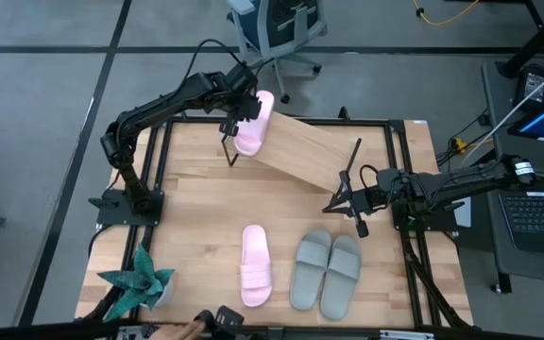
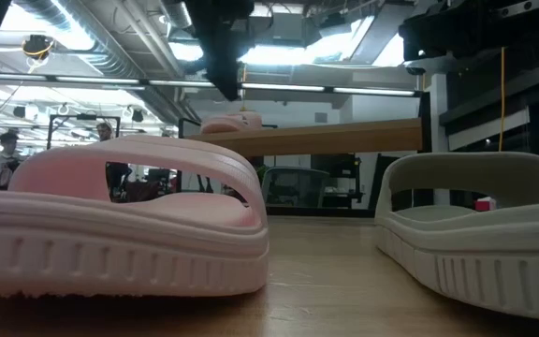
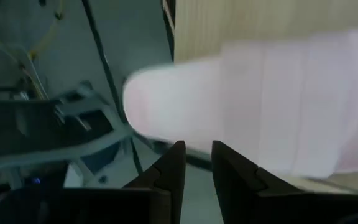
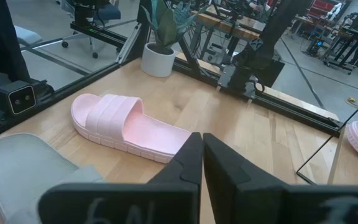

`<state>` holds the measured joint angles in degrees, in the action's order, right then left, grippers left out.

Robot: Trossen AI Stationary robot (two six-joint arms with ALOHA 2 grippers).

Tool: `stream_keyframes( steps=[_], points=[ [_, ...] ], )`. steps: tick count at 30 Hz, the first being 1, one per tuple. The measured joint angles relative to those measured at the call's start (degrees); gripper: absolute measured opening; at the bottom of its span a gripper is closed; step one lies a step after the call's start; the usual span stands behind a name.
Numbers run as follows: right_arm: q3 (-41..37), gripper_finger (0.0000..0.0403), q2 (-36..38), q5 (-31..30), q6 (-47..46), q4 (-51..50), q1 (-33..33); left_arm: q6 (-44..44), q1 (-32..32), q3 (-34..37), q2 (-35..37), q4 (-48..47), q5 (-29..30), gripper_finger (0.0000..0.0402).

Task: Pick and place slides into the shelf
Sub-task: Put the pink slide on the shelf

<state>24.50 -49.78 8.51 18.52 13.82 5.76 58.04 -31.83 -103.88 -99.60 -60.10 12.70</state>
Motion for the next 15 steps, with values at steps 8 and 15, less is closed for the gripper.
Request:
stream_keyframes(
  steps=[8, 15],
  points=[
    [0.0, 0.0017, 0.0, 0.0, -0.2, 0.0, 0.0, -3.9, 2.7, -6.2, 0.2, -3.3, -7.4, 0.0038],
    [0.0, 0.0017, 0.0, 0.0, 1.5, 0.0, 0.0, -13.7, 5.0, -7.6, 0.9, -11.0, -11.6, 0.0003]
  ],
)
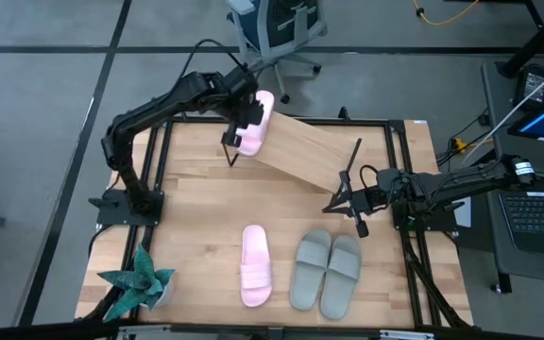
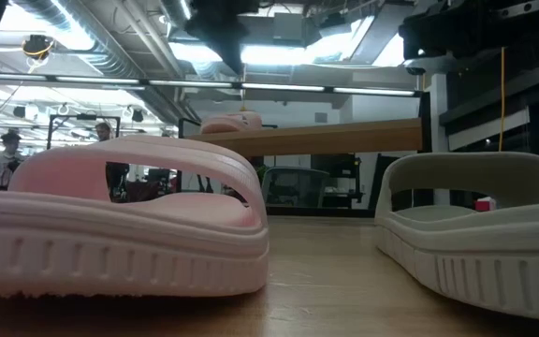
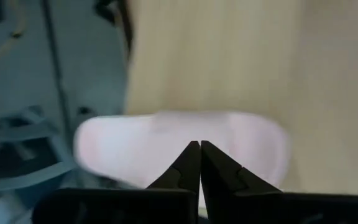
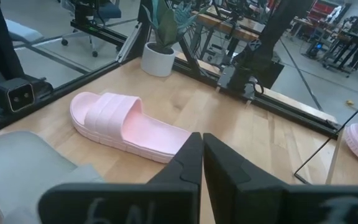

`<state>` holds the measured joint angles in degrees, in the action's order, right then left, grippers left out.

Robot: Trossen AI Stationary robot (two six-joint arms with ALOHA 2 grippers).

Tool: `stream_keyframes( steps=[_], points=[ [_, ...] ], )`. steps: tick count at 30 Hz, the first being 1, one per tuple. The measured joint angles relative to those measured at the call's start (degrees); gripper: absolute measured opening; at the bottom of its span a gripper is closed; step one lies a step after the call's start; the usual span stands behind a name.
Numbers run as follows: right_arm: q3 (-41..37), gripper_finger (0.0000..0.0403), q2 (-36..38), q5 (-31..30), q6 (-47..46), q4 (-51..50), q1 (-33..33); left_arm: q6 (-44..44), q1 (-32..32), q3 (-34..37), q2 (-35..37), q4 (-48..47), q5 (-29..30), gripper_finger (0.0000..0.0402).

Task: Pick and place slides into the shelf
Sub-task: Put the pink slide on the shelf

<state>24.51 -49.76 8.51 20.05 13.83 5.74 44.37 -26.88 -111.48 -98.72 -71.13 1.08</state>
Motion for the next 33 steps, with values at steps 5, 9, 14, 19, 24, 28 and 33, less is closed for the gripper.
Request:
stream_keyframes(
  steps=[5, 9, 14, 19, 24, 28, 33],
  points=[
    [0.0, 0.0005, 0.0, 0.0, 1.6, 0.0, 0.0, -3.8, 3.9, -0.1, 0.3, -2.7, -4.0, 0.0001],
    [0.0, 0.0008, 0.0, 0.1, 1.2, 0.0, 0.0, -6.5, 7.6, -0.1, 0.3, -3.0, -4.0, 0.0001],
    [0.0, 0.0005, 0.0, 0.1, 1.2, 0.0, 0.0, -9.8, 12.1, -0.1, 0.3, -3.0, -4.4, 0.0001],
    [0.0, 0.0007, 0.0, 0.1, 1.1, 0.0, 0.0, -13.3, 15.7, -0.1, 0.3, -2.9, -5.1, 0.0001],
    [0.0, 0.0012, 0.0, 0.1, -0.8, 0.0, 0.0, -17.3, 18.6, -0.1, 0.3, -2.6, -5.1, 0.0001],
    [0.0, 0.0004, 0.0, 0.5, -1.8, 0.0, 0.3, -18.8, 21.1, 0.2, 0.3, -2.4, -4.7, 0.0001],
    [0.0, 0.0006, 0.0, 1.6, -1.7, 0.0, 2.5, -18.8, 24.6, 5.9, 0.2, 1.0, -4.7, 0.0000]
  ],
)
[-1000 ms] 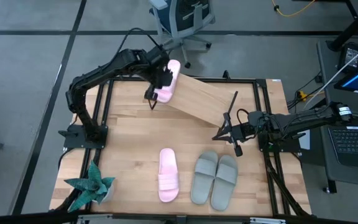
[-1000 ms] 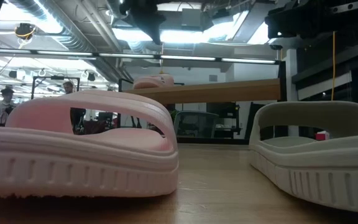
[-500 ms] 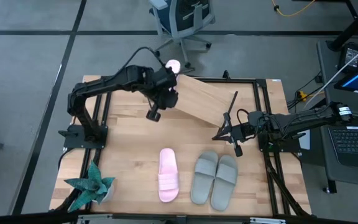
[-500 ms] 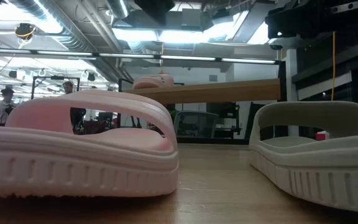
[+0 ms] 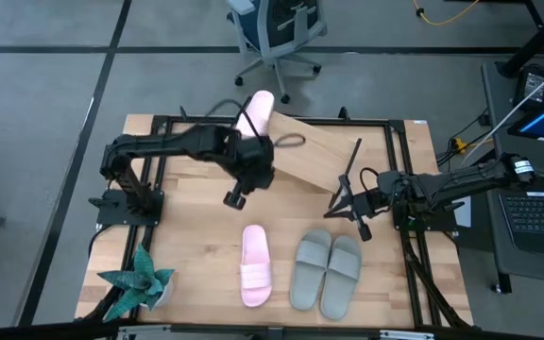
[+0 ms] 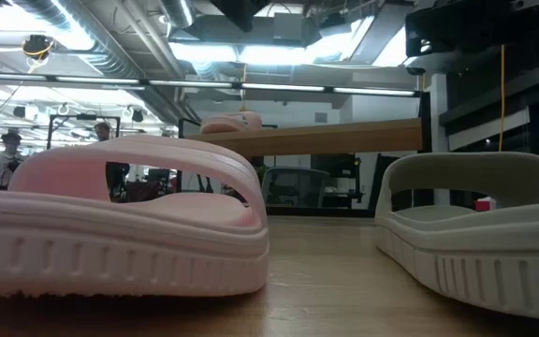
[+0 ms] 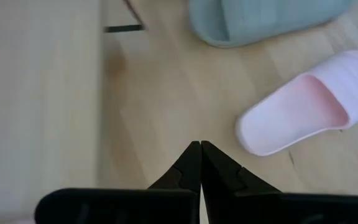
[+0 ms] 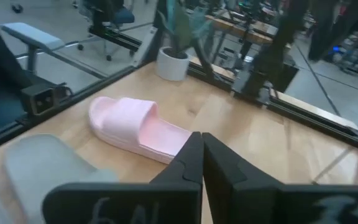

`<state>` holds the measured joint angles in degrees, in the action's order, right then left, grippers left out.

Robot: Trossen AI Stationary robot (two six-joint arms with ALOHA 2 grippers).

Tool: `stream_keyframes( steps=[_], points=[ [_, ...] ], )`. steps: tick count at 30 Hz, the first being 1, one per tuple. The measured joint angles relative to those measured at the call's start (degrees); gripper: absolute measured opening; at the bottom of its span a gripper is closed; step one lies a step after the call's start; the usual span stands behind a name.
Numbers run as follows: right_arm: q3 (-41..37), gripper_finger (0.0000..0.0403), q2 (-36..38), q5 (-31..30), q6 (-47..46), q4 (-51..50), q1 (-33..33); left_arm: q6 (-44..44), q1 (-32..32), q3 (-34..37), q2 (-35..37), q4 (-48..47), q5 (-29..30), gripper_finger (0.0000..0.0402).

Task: Pick and place slides into the shelf
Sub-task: Put the pink slide on the shelf

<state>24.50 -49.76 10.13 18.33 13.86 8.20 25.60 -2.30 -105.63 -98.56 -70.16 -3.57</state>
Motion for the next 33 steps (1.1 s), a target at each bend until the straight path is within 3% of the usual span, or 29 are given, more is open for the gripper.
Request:
stream_keyframes(
  steps=[8, 17, 23, 33],
  points=[
    [-0.1, 0.0005, 0.0, 0.0, 0.1, 0.0, 3.4, -4.5, 2.0, 9.2, 0.7, 3.8, 0.1, 0.0000],
    [-0.6, 0.0017, 0.0, 0.0, 0.1, -1.6, 3.8, -5.9, 2.4, 19.3, 6.4, 16.1, -0.4, 0.0000],
    [-0.6, 0.0018, 0.0, 0.0, 0.1, -1.8, 3.8, -5.6, 3.9, 27.3, 11.4, 26.8, -3.9, 0.0000],
    [-0.6, 0.0019, 0.0, 0.0, 0.1, -1.8, 3.8, -9.9, 7.2, 34.6, 15.4, 34.1, -3.2, 0.0000]
  ],
)
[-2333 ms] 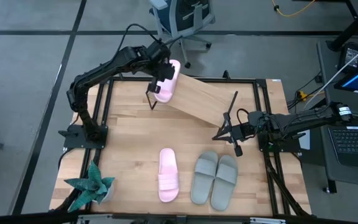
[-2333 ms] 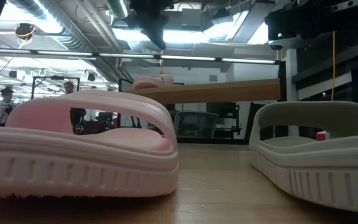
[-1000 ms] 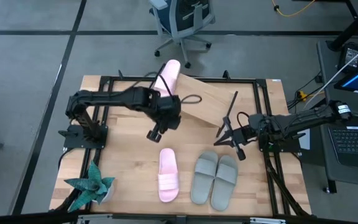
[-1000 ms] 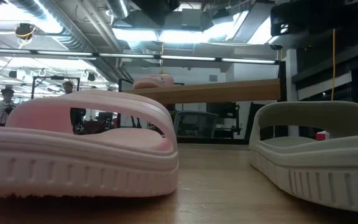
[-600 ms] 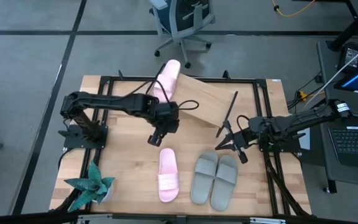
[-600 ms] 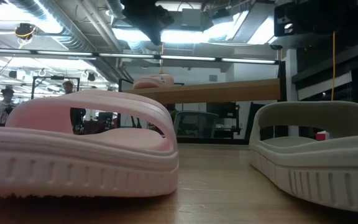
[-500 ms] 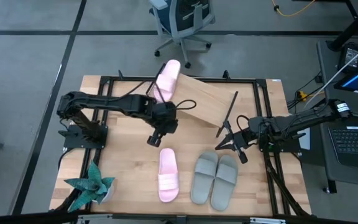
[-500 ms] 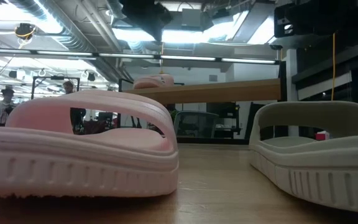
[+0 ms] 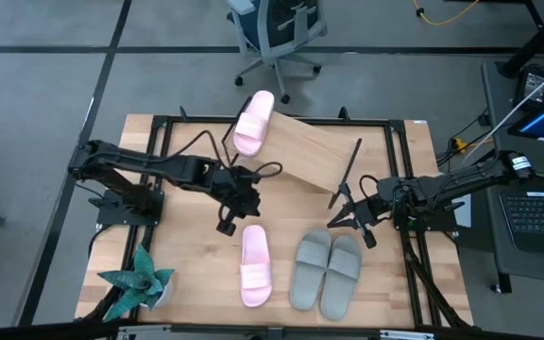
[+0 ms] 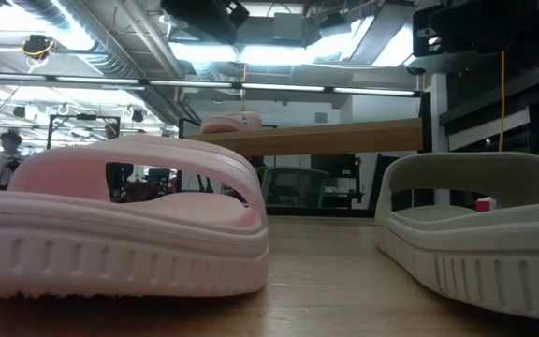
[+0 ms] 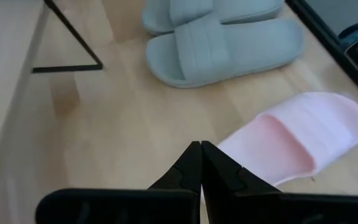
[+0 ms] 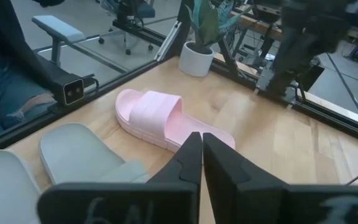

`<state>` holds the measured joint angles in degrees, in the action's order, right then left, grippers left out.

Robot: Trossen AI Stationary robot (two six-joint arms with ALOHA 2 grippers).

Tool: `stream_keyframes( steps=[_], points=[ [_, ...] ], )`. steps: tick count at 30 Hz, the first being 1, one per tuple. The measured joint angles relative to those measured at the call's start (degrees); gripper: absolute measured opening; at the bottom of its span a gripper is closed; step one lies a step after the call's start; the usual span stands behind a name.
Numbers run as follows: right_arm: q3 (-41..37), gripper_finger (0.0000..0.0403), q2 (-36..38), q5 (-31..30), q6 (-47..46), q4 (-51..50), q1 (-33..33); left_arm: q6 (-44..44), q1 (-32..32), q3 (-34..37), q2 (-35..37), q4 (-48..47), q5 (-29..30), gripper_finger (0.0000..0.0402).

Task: Pick and place slides into the shelf
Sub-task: Put the pink slide on the shelf

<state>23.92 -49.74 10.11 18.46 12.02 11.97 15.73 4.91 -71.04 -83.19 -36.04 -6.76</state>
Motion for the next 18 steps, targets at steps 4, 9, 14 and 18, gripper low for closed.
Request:
stream_keyframes(
  steps=[4, 9, 14, 18],
  points=[
    [0.0, 0.0019, 0.0, 0.0, 0.0, 0.1, 0.0, -1.7, 2.2, 1.9, 0.6, 1.1, 2.9, 0.0000],
    [0.0, 0.0019, 0.0, 0.0, 0.0, -0.1, 0.0, -5.1, 4.7, 5.7, 2.3, 6.0, 4.1, 0.0000],
    [0.0, 0.0019, 0.0, 0.0, 0.0, 0.0, 0.0, -9.0, 8.7, 9.5, 4.5, 8.5, 5.1, 0.0000],
    [0.0, 0.0019, 0.0, 0.0, 0.0, -0.1, 0.0, -11.1, 12.0, 10.2, 5.9, 8.8, 8.3, 0.0000]
  ],
)
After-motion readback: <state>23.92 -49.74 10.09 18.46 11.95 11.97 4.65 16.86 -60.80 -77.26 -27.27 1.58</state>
